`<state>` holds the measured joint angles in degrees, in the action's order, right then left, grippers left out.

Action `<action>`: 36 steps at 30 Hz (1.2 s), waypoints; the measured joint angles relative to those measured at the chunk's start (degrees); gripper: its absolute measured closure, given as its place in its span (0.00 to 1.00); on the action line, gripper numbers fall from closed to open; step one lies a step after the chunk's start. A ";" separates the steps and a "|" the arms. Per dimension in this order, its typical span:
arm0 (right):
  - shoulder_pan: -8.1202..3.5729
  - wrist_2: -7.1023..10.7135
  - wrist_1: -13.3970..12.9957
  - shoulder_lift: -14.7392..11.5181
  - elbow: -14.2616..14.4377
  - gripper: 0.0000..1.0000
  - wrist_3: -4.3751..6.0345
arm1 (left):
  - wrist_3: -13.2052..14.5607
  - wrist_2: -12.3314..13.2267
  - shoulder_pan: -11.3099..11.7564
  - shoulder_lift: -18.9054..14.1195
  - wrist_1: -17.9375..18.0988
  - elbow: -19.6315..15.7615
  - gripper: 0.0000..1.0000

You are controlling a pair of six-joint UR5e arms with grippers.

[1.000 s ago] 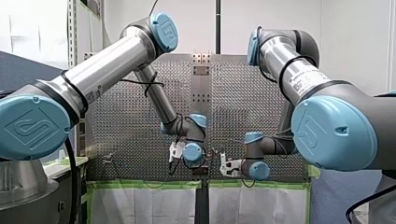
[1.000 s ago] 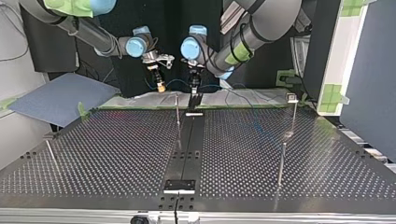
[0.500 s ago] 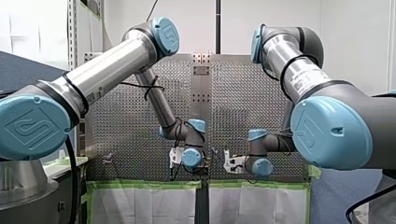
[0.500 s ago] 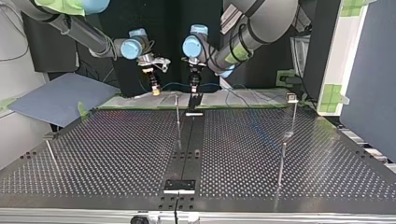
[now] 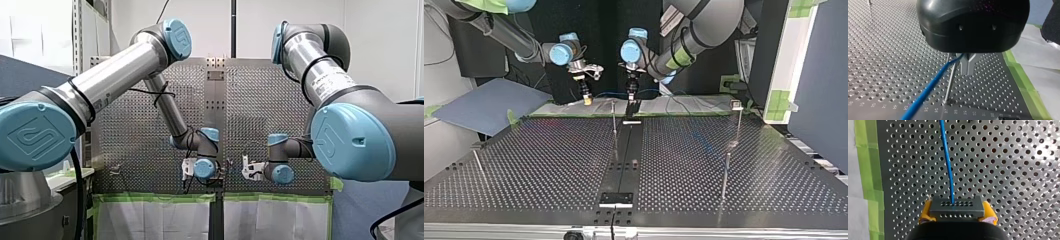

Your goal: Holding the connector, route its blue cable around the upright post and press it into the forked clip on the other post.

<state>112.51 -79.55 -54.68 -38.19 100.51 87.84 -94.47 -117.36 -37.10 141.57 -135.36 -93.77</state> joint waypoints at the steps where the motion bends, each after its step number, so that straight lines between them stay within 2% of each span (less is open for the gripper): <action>1: -0.13 0.00 0.00 0.00 -0.01 1.00 0.03 | -0.01 -0.03 0.03 0.00 0.00 0.00 1.00; 20: -1.75 0.77 0.22 -0.01 -0.60 1.00 0.49 | -0.14 0.10 0.44 0.05 0.19 1.41 1.00; 36: -3.63 0.88 1.68 0.00 -1.27 1.00 0.00 | -1.70 2.10 0.93 0.05 0.22 2.45 1.00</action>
<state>108.88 -78.67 -53.00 -38.20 99.24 87.84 -96.17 -115.26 -36.17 141.62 -135.15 -91.32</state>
